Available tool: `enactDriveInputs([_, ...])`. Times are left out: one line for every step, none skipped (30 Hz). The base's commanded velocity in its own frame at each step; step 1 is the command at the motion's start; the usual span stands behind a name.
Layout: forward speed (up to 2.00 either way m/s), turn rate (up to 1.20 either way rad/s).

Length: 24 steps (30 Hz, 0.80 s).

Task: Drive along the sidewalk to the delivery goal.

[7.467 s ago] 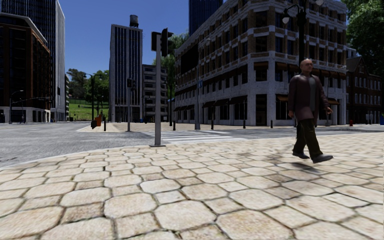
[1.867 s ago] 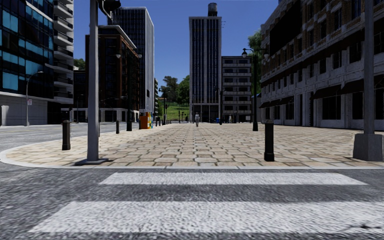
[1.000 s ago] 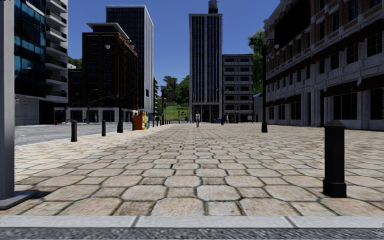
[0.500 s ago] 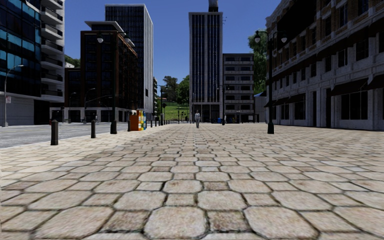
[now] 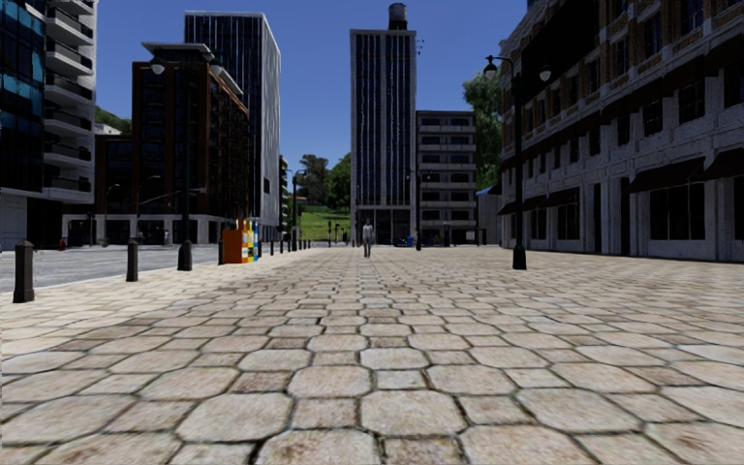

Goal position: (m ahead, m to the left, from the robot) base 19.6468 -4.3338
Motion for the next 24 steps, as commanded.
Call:
enactDriveInputs([1.94, 0.00])
enactDriveInputs([1.94, 0.00])
enactDriveInputs([1.94, 0.00])
enactDriveInputs([1.94, 0.00])
enactDriveInputs([1.94, 0.00])
enactDriveInputs([1.94, 0.00])
enactDriveInputs([1.94, 0.00])
enactDriveInputs([1.94, 0.00])
enactDriveInputs([1.94, 0.00])
enactDriveInputs([1.94, 0.00])
enactDriveInputs([1.94, -0.13])
enactDriveInputs([1.94, -0.26])
enactDriveInputs([1.94, -0.33])
enactDriveInputs([1.94, -0.33])
enactDriveInputs([1.94, -0.38])
enactDriveInputs([1.94, -0.39])
enactDriveInputs([1.94, -0.39])
enactDriveInputs([1.94, -0.39])
enactDriveInputs([1.94, -0.39])
enactDriveInputs([1.94, -0.39])
enactDriveInputs([1.94, -0.39])
enactDriveInputs([1.94, -0.39])
enactDriveInputs([1.94, -0.39])
enactDriveInputs([1.94, -0.39])
